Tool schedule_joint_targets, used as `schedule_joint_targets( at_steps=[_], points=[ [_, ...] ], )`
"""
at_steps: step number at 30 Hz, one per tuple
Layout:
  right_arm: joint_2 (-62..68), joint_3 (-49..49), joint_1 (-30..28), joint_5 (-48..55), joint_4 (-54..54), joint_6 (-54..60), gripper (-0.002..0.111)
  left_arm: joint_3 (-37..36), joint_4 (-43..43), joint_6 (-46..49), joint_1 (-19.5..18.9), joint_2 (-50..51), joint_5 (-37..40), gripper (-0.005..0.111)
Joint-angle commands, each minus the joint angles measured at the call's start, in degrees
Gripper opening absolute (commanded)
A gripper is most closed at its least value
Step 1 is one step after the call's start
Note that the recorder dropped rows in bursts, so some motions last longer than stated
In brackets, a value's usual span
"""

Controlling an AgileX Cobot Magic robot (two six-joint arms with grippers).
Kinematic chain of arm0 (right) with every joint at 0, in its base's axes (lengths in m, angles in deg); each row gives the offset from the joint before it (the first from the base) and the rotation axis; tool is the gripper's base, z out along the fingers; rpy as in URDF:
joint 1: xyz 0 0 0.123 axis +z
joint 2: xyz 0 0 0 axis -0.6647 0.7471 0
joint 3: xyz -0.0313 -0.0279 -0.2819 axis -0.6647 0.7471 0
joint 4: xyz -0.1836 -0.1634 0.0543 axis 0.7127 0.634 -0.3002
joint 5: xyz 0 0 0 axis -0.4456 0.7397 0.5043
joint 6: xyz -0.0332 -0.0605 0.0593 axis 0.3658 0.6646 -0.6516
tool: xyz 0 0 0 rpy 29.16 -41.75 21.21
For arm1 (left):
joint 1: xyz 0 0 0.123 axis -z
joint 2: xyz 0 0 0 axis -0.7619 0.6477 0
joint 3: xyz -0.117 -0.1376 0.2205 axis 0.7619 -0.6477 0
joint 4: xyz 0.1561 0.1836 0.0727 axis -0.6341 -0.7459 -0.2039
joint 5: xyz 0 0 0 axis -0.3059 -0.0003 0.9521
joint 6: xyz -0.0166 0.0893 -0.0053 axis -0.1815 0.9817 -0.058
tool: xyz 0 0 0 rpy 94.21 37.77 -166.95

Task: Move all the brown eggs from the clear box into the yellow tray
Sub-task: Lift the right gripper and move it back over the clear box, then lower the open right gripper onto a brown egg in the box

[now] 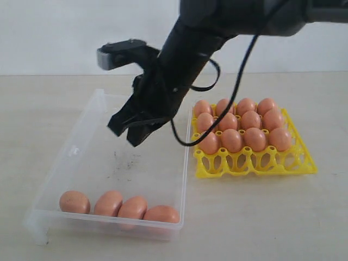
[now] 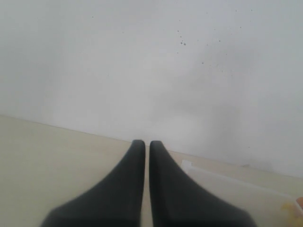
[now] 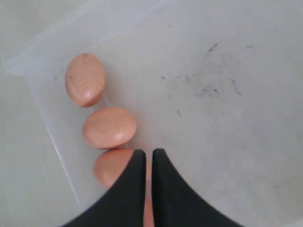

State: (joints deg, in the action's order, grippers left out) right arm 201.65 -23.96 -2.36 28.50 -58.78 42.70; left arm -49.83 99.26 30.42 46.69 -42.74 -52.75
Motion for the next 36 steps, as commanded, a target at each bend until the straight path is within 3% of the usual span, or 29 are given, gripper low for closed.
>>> schedule_joint_targets(
  at_steps=[1,7,14,16,26,36],
  points=[
    [5.73,-4.63,5.46,0.06,5.71,-4.64,0.000,0.15,0.28,0.33,0.24,-0.16,0.00,0.004],
    [9.50,-8.10,8.70,2.35,13.28,-9.55,0.004,0.15,0.28,0.33,0.24,-0.16,0.00,0.004],
    [11.74,-8.10,8.70,0.89,10.66,-19.40,0.056,0.15,0.28,0.33,0.24,-0.16,0.00,0.004],
    [12.52,-8.10,8.70,1.55,9.32,-22.27,0.064,0.15,0.28,0.33,0.24,-0.16,0.00,0.004],
    [16.24,-8.10,8.70,1.04,1.21,-23.91,0.064,0.15,0.28,0.33,0.24,-0.16,0.00,0.004],
    [18.45,-8.10,8.70,-0.83,0.53,-20.64,0.063,0.15,0.28,0.33,0.24,-0.16,0.00,0.004]
  ],
)
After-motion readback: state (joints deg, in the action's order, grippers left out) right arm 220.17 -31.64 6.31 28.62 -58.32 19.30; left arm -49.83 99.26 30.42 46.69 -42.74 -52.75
